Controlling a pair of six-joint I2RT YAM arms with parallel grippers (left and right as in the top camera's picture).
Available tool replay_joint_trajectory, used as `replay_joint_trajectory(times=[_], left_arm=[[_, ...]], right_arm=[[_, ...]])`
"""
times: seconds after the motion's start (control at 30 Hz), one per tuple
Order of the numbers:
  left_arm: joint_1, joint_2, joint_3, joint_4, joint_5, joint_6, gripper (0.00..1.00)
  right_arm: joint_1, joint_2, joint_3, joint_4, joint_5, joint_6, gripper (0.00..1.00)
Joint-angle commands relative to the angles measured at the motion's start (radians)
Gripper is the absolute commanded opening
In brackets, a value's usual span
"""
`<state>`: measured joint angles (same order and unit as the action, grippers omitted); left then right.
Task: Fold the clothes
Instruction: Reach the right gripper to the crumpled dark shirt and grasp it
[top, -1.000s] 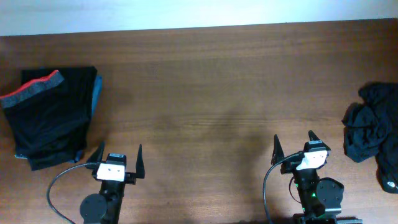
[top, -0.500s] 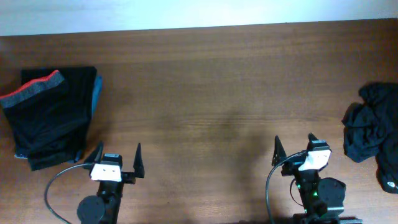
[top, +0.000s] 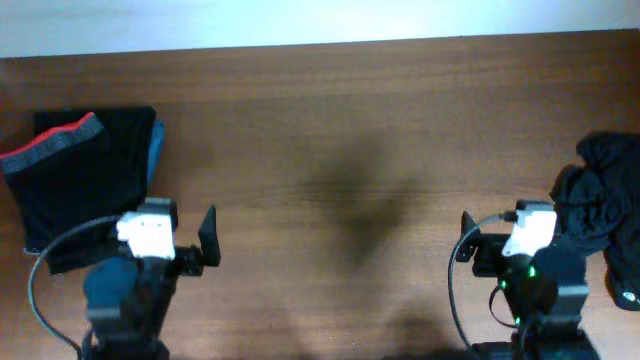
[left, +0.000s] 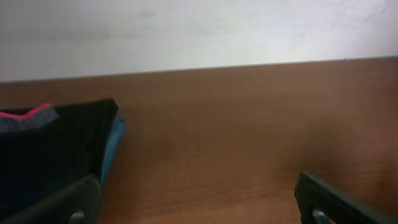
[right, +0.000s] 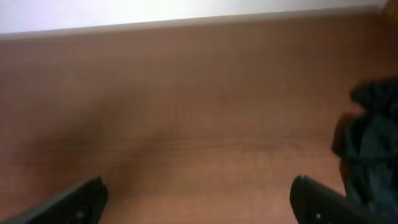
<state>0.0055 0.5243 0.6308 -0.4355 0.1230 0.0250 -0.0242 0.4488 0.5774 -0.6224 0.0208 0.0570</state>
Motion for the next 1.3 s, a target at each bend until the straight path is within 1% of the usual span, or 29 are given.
replay_joint_trajectory(times=[0.0, 0.13, 0.2, 0.27, 0.37, 0.47, 0.63, 0.77, 0.9, 1.27], left_arm=[[-0.005, 0.181, 0.165, -0.115, 0.011, -0.010, 0.99], [-0.005, 0.293, 0.272, -0.208, 0.011, -0.010, 0.99], [-0.005, 0.324, 0.297, -0.216, 0.011, -0.010, 0.99], [-0.005, 0.330, 0.298, -0.206, 0.011, -0.010, 0.99], [-0.005, 0.332, 0.298, -0.204, 0.010, -0.010, 0.99], [-0.005, 0.335, 0.298, -0.205, 0.010, -0.010, 0.99], [-0.005, 0.362, 0.298, -0.205, 0.010, -0.010, 0.99], [-0.005, 0.397, 0.298, -0.201, 0.010, -0.010, 0.99], [-0.005, 0.419, 0.298, -0.200, 0.010, -0.010, 0.99], [-0.005, 0.423, 0.298, -0.166, 0.010, -0.010, 0.99]], right_arm=[[0.005, 0.196, 0.150, -0.068, 0.017, 0.011, 0.99], [0.004, 0.360, 0.239, -0.097, 0.021, 0.000, 0.99], [0.003, 0.435, 0.266, -0.095, 0.080, 0.014, 0.98], [-0.014, 0.492, 0.278, -0.101, 0.181, 0.090, 0.99], [-0.077, 0.561, 0.278, -0.104, 0.253, 0.174, 0.99], [-0.243, 0.653, 0.278, -0.096, 0.245, 0.240, 0.99], [-0.492, 0.783, 0.278, -0.075, 0.246, 0.237, 0.99], [-0.611, 0.895, 0.277, -0.015, 0.227, 0.240, 0.99], [-0.658, 0.982, 0.277, 0.043, 0.195, 0.241, 0.99], [-0.658, 1.220, 0.276, 0.159, 0.175, 0.241, 0.99]])
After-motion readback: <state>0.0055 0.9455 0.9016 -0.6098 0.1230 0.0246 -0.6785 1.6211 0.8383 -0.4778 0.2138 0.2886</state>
